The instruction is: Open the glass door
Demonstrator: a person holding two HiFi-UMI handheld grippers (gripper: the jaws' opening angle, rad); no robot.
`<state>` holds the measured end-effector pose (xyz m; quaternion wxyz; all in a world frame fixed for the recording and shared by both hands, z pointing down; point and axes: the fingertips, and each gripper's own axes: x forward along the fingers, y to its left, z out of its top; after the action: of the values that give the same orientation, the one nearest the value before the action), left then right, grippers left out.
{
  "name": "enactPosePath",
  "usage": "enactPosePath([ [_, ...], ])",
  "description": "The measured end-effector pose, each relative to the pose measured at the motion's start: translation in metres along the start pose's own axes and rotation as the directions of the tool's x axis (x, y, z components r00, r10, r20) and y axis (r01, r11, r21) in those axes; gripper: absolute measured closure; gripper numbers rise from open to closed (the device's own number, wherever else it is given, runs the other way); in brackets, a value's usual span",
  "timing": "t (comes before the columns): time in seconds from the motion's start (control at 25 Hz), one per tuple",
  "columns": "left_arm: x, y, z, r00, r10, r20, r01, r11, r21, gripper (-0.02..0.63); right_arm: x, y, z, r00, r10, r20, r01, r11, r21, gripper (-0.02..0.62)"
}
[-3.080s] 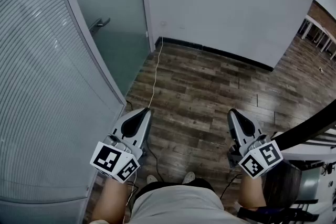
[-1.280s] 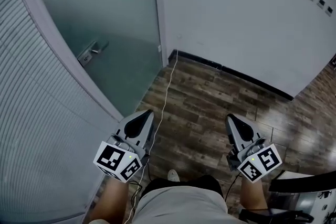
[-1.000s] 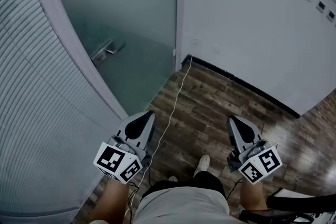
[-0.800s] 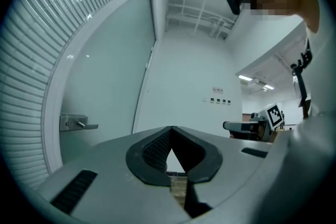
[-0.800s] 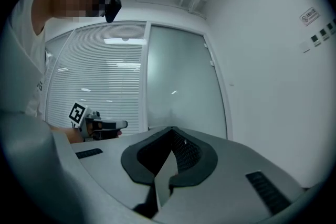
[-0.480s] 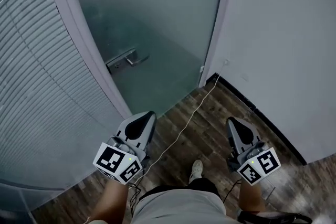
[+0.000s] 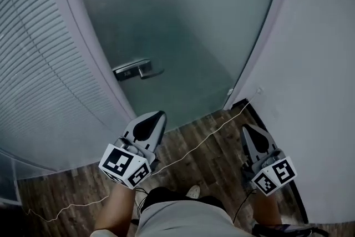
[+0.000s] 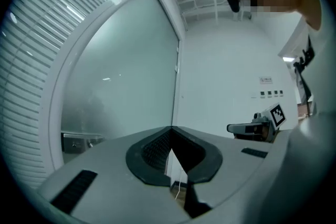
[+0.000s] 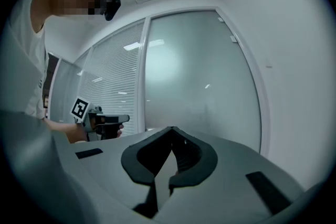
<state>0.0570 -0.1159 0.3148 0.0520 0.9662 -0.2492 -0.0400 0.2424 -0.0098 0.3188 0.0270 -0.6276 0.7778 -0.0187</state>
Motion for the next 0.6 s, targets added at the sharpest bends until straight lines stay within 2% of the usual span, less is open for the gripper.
enactPosePath([
  [0.28, 0.003, 0.027, 0.001, 0.989, 0.144, -0.012, -0.144, 0.990, 0.008, 0.606, 0.058, -0.015, -0.003, 0.989, 0.150, -0.004, -0.150, 0.989, 0.003, 0.594],
  [0.6, 0.010, 0.059, -0.008, 0.978, 0.207, -0.011, -0.207, 0.978, 0.008, 0.606, 0.112, -0.022, -0.017, 0.982, 0.191, 0.008, -0.191, 0.981, 0.042, 0.594],
])
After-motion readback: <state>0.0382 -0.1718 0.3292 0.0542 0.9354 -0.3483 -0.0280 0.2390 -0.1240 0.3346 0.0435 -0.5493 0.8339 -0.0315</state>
